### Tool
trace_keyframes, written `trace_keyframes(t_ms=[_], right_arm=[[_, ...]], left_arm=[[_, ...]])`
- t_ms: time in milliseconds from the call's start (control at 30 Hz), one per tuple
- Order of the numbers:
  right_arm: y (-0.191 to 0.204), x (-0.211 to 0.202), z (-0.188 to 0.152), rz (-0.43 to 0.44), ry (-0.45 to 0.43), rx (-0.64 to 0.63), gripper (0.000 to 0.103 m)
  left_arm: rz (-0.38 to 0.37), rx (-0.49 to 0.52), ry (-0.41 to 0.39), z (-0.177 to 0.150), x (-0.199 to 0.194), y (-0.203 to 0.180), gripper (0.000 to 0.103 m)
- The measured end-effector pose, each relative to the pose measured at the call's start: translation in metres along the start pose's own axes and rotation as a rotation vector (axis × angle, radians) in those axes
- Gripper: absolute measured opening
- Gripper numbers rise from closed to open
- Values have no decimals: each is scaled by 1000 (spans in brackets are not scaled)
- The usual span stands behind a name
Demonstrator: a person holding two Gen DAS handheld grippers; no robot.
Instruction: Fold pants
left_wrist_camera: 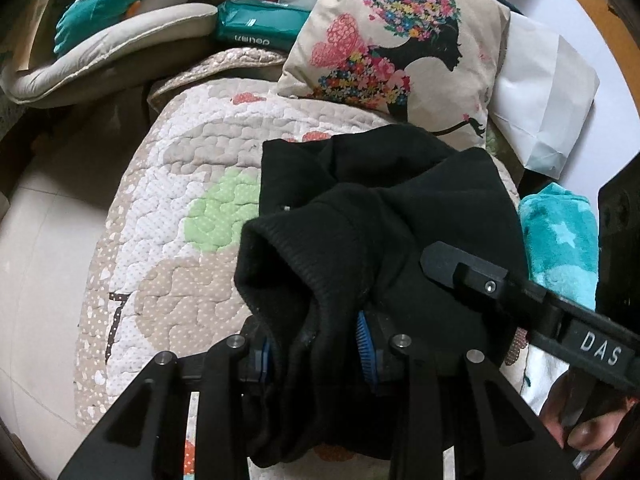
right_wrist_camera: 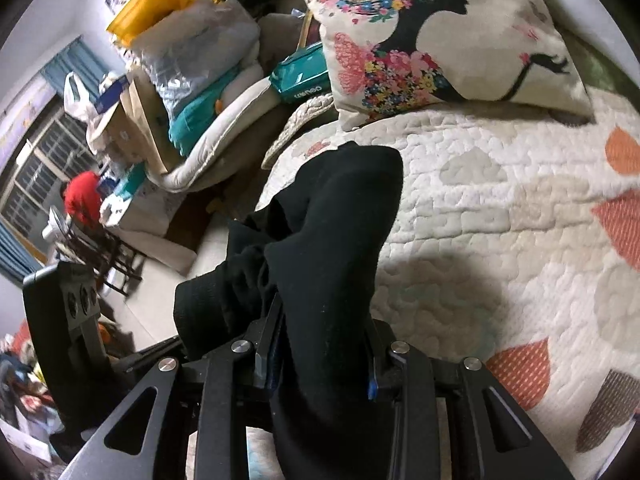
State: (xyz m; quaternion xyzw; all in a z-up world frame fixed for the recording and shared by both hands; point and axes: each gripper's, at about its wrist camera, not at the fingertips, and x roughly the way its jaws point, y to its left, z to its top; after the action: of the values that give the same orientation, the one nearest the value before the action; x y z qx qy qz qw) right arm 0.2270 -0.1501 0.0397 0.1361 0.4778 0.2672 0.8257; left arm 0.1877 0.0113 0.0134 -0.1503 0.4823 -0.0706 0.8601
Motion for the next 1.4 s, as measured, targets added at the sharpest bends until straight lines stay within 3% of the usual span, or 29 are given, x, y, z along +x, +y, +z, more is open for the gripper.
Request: trace_keyframes(t_ms=[433,800,867,933,1033,1167,1400], right_arm=[[-29,10,-9,-1,-10,96,36],[-36,16,-11,-34,-24,118,42],[-39,17,-11,-45,-28,131,48],[-44,18,-12,-70,-33,155,61],[-54,17,-13,-79,-43,200,69],[-66,12,-13,-82,-64,265,74],[-67,-7,-29,-114,-117,290,76]], left_arm=[[42,48,4,-3,11,-6,33],[54,24,13,-2,12,-1,35],[69,18,10,-2,13,1,36],[79,11,9,-1,13,4,40],[78,-5,13,-1,12,7,46],[103,6,9,-2,10,7,53],[161,54,-63,-5,-17,6,53]])
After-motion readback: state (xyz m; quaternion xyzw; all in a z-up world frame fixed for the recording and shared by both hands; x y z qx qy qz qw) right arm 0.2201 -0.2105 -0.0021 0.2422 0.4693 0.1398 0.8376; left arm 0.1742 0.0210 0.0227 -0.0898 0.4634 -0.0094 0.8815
